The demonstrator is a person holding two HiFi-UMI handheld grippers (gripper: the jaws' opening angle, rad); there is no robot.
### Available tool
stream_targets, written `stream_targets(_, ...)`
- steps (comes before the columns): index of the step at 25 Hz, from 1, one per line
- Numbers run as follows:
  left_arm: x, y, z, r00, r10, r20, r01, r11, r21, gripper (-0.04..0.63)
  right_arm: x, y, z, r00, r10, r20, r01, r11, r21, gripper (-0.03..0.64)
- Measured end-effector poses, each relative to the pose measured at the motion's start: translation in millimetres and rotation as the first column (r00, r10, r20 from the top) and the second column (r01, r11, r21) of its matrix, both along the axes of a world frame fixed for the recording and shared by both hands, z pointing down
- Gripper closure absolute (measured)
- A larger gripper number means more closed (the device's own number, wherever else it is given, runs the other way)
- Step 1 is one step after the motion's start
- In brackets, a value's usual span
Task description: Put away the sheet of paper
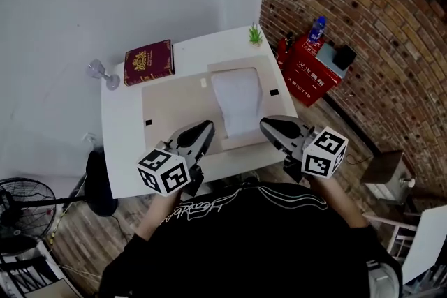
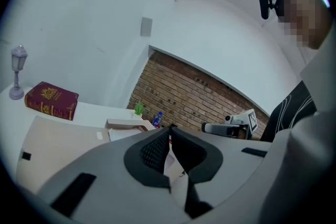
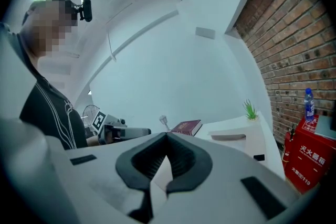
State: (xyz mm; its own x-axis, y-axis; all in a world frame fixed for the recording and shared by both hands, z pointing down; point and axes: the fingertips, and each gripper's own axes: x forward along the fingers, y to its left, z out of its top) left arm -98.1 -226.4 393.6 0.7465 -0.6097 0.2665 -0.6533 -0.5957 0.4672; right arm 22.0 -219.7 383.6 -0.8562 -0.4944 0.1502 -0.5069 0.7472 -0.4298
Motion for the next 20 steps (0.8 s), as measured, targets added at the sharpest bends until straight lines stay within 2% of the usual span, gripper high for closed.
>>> stream_targets(5, -4, 10, -16, 1.000, 0.022, -0.018, -0.022, 0.999, 0.042, 0.555, -6, 7, -3, 1.000, 0.001, -0.016, -0.001, 1.000, 0.009, 0.615)
stream_targets(9, -8, 13, -14, 0.997, 0.020, -0.069, -0.019, 1.000, 0.019, 0.555, -11, 9, -1, 1.000, 0.005, -0.024, -0.005, 1.000, 0.000, 0.615)
stream_targets(15, -6, 14, -5, 0.999, 0.041, -0.017, -0.040, 0.999, 0.015, 0.555, -9, 9, 8, 0.999, 0.014, -0.031, -0.014, 1.000, -0.017, 0.615)
stream_targets(20, -11, 9, -1, 0.999, 0.047, -0.006, -0.047, 0.999, 0.013, 0.555, -13, 3, 13, 0.999, 0.020, -0.029, -0.021, 1.000, -0.016, 0.615)
